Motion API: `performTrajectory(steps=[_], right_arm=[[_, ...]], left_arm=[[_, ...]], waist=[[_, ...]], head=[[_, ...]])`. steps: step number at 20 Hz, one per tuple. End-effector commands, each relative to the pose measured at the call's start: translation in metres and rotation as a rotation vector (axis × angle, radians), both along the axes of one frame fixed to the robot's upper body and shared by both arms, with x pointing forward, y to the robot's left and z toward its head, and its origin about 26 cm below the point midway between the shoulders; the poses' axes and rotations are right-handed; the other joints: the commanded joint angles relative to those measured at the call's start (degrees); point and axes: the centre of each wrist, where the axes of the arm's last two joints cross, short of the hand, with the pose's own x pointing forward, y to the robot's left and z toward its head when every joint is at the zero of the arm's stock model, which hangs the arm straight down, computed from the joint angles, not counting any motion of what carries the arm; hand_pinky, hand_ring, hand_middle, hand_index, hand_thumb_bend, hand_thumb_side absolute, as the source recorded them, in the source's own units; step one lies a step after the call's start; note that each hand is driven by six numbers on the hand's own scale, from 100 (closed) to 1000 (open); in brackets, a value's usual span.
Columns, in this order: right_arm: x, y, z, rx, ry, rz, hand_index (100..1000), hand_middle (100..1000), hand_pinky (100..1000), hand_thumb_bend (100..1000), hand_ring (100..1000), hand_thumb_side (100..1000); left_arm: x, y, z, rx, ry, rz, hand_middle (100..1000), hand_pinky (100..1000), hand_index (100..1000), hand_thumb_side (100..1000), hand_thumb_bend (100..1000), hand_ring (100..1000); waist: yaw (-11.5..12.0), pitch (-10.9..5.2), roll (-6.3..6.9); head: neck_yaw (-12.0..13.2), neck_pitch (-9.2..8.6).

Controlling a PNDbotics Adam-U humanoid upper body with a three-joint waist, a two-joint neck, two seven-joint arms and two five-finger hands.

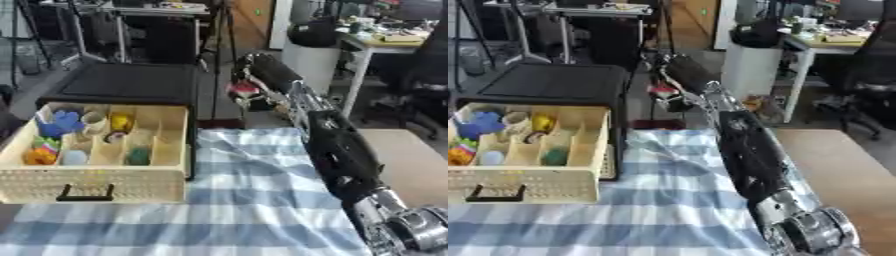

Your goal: Pick up objects from table and place into drawer.

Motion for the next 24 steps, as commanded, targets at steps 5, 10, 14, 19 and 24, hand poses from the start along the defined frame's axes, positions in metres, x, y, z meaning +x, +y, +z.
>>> performTrajectory(steps=[5,10,14,19,24], right_arm=[[-0.002,0.026,0.03,0.153,-0.028,0.22,361,333,100,100,112,100],[-0.008,0.066,0.038,0.226,0.041,0.412,367,335,100,100,100,100],[-0.015,0.099,0.038,0.253,0.11,0.543,373,336,100,100,100,100],[-0.022,0.131,0.03,0.243,0.198,0.665,385,344,100,100,100,100],[-0.022,0.146,0.012,0.244,0.284,0.67,445,371,100,100,115,146]], left_arm=[[-0.003,0.004,0.008,0.024,-0.016,0.008,100,100,779,1000,104,100],[-0.003,0.004,0.007,0.022,-0.01,0.005,100,100,780,1000,103,100],[-0.003,0.003,0.006,0.019,-0.003,0.003,100,100,780,1000,103,100],[-0.003,0.003,0.005,0.019,0.0,-0.002,100,100,780,1000,103,100],[-0.003,0.001,0.004,0.014,0.003,-0.008,100,100,780,1000,101,100]], waist=[[-0.2,-1.26,0.41],[-0.1,-1.63,0.74],[0.1,-1.96,1.02],[0.3,-2.06,1.27],[0.6,-1.91,1.66]], head=[[-0.1,0.51],[-0.4,0.65],[-0.7,0.74],[-0.8,0.84],[-1.2,0.59]])
